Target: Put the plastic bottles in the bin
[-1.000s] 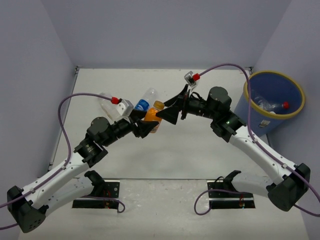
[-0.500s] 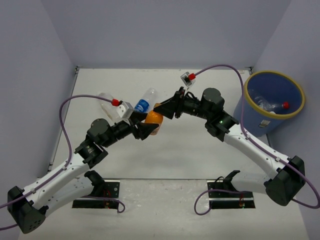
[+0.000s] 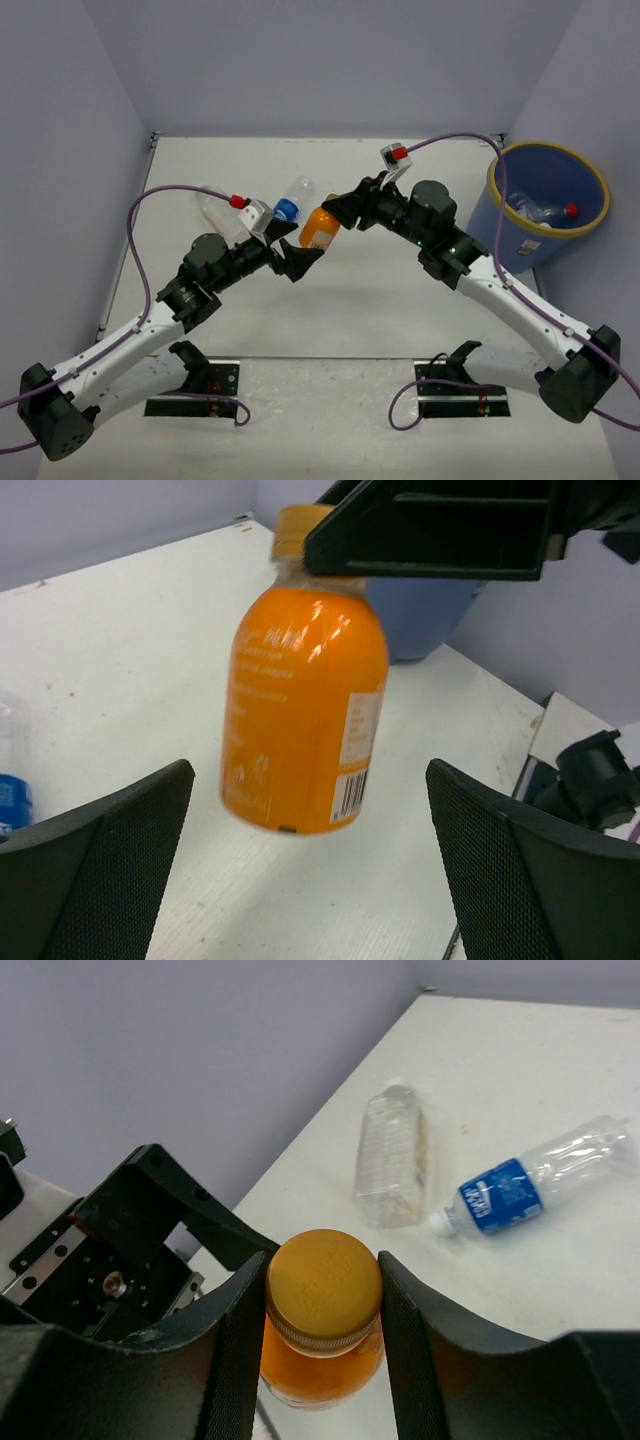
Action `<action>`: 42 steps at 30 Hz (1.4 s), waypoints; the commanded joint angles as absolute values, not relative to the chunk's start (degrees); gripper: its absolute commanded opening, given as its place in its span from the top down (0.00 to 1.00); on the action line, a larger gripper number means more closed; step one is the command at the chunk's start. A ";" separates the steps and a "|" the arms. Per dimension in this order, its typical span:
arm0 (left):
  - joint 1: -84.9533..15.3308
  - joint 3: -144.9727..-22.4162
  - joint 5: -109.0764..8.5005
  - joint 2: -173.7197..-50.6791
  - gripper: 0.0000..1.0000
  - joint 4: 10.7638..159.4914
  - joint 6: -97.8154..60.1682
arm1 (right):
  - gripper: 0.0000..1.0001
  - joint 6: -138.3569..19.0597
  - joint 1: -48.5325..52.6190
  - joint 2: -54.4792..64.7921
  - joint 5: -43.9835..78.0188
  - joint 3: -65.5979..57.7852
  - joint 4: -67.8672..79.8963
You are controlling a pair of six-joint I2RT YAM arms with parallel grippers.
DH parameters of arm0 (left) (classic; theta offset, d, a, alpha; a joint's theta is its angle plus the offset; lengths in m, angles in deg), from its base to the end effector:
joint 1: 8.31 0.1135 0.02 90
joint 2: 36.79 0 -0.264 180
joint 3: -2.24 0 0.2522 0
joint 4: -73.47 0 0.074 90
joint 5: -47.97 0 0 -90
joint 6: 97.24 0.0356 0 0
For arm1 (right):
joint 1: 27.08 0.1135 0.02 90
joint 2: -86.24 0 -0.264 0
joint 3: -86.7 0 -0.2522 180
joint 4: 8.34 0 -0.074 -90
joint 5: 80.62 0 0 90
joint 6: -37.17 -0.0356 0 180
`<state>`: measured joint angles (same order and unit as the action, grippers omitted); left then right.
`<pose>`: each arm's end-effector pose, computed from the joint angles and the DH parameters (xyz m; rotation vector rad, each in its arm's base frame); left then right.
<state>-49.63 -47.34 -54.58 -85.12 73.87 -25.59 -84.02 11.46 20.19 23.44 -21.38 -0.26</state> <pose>0.1491 -0.1414 0.3178 0.5039 1.5644 -0.9806 0.2075 0.1763 0.3764 -0.3137 1.7024 1.1194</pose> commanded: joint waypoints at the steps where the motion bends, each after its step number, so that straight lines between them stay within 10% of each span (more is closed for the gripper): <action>1: -49.62 -49.54 -48.21 -84.15 0.00 74.58 -24.01 | 1.00 -78.75 11.41 26.18 8.62 -20.81 2.60; 14: -49.53 -52.19 -34.19 -85.92 0.00 79.57 -26.20 | 1.00 -62.81 -6.21 38.54 -24.26 -16.15 6.91; 28: -37.48 -56.17 -38.33 -97.90 0.00 81.70 -30.02 | 1.00 -54.42 -32.31 26.88 -26.36 -4.56 5.22; 40: -34.86 -57.36 -37.41 -104.85 0.00 81.79 -27.08 | 0.99 -47.84 -35.24 14.17 -29.33 -3.74 -5.35; 42: -34.77 -57.40 -37.90 -105.71 0.00 81.26 -26.04 | 0.51 -47.75 -35.70 12.41 -30.43 -3.24 -4.49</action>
<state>-35.34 -54.73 -37.10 -104.79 82.67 -28.63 -50.21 -34.66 14.18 -26.80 -6.37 -0.13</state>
